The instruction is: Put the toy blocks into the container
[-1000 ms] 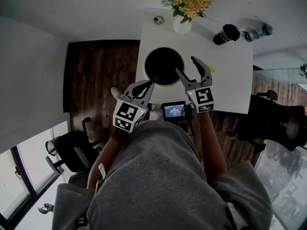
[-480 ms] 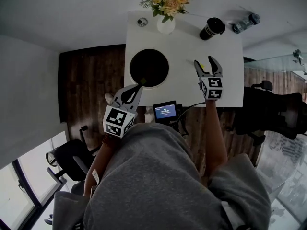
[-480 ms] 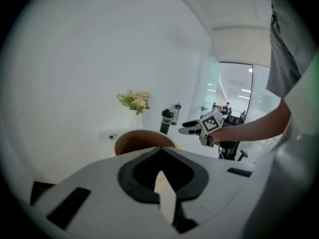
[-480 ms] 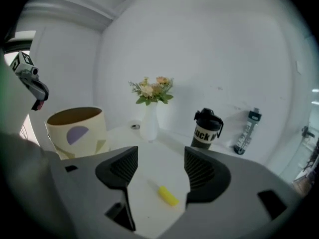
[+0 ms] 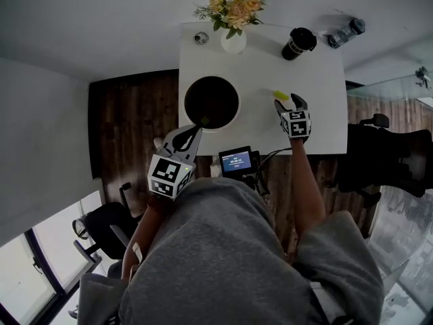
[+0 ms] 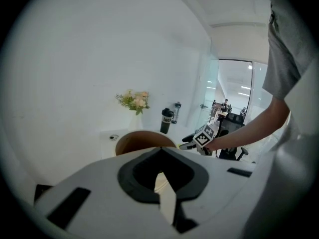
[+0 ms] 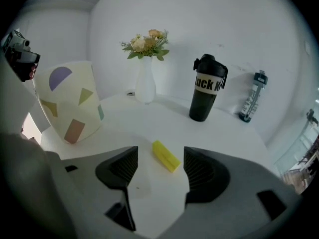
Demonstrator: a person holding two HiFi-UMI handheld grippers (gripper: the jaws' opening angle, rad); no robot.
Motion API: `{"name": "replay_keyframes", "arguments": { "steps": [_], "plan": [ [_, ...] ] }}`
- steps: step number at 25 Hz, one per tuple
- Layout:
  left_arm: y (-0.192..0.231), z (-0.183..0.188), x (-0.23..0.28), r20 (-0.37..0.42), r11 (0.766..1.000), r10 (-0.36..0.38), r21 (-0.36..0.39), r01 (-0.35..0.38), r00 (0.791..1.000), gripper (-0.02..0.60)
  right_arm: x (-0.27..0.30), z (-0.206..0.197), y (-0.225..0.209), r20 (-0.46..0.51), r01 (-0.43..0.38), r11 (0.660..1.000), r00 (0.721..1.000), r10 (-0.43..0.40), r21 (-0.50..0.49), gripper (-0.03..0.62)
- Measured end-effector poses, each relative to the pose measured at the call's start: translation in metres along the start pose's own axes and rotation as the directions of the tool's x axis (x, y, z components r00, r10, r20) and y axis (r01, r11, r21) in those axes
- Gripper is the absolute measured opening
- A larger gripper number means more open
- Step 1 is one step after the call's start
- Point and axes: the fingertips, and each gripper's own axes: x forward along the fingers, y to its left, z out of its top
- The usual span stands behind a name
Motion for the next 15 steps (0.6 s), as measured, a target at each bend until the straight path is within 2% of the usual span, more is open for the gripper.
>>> {"name": "replay_keyframes", "arguments": {
  "steps": [7, 8, 10, 15],
  "plan": [
    [0.001, -0.001, 0.001, -0.010, 1.000, 0.003, 0.001, -0.003, 1.000, 0.004, 0.021, -0.010, -0.002, -0.049, -0.009, 1.000, 0.999, 0.009, -0.006, 0.274],
    [0.002, -0.001, 0.001, -0.010, 1.000, 0.003, 0.001, -0.003, 1.000, 0.003, 0.022, -0.011, -0.003, -0.055, -0.008, 1.000, 0.998, 0.008, -0.008, 0.225],
    [0.003, 0.000, 0.002, -0.007, 1.000, 0.003, 0.001, -0.003, 1.000, 0.004, 0.021, -0.013, -0.003, -0.064, -0.002, 1.000, 0.998, 0.001, -0.016, 0.081],
    [0.006, 0.001, 0.001, -0.005, 1.000, 0.006, -0.002, -0.006, 1.000, 0.004, 0.016, -0.010, -0.001, -0.057, 0.010, 1.000, 0.998, -0.010, -0.010, 0.063]
  ]
}}
